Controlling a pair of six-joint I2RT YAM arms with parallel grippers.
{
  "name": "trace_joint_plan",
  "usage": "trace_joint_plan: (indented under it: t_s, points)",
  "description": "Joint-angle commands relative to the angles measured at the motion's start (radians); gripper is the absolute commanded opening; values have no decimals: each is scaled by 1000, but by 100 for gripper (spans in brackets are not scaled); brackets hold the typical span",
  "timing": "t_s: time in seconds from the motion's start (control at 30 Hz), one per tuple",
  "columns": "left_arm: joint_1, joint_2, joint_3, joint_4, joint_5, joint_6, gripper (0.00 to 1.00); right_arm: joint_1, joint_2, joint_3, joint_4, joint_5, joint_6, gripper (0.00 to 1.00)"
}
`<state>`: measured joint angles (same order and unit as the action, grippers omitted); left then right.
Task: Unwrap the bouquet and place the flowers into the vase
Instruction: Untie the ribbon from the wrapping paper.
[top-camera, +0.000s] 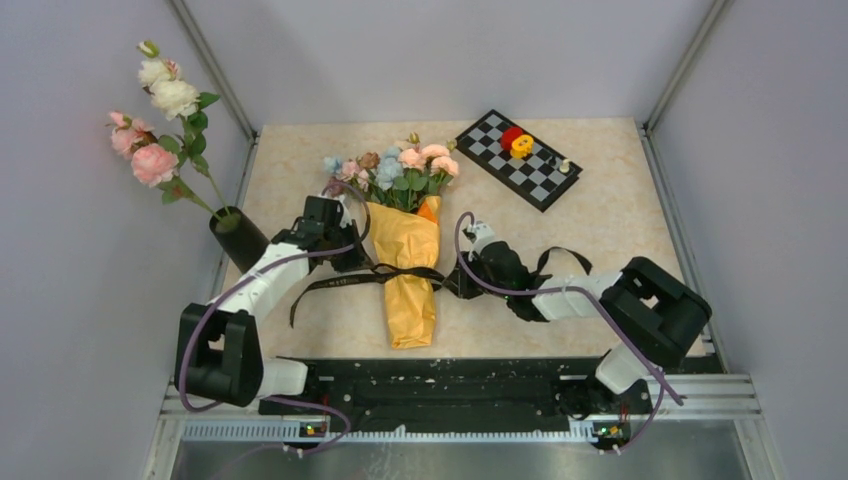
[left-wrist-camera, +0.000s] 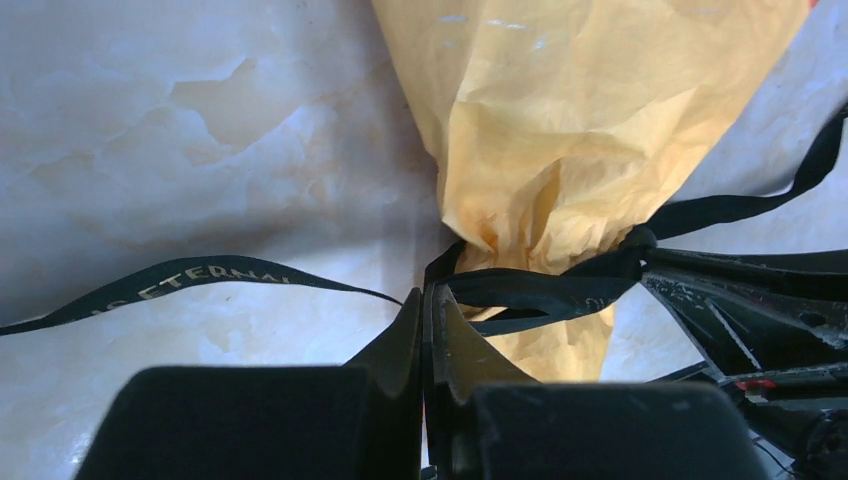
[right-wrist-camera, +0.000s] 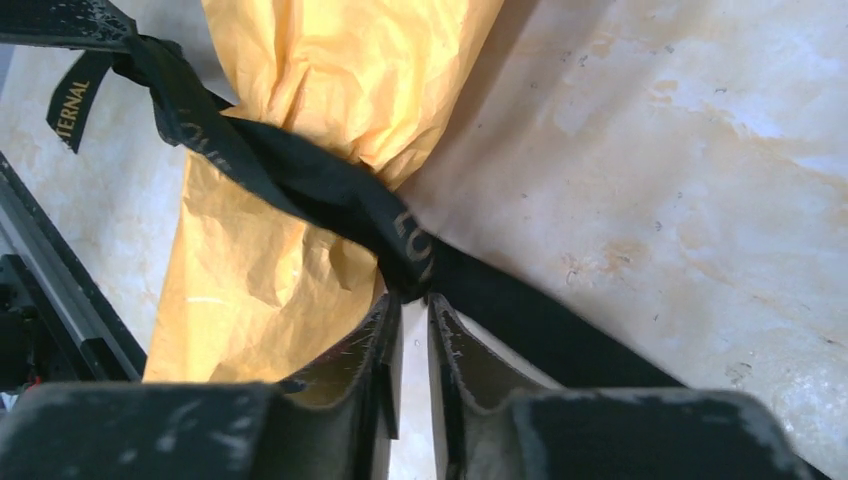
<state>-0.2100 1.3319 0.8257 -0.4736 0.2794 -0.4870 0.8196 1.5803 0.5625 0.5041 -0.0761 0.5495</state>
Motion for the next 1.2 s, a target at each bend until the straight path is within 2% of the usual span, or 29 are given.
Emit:
trace_joint_plan:
  t_s: [0.0,0.2,0.33,0.87,1.17]
  points:
    - [3,-44,-1,67,28,-30,0,-7,-76,-2,-15,13,-34,22]
    - [4,-53,9,67,30,-35,0,-18,-100,30,-69,-13,-114,39]
    - [6,-56,10,63,28,-35,0,-61,-86,56,-80,-80,-142,43]
    - [15,-60,-1,62,29,-34,0,-79,60,256,-163,-165,-216,42]
    - [15,-56,-2,64,37,-33,0,-75,98,285,-179,-176,-221,39]
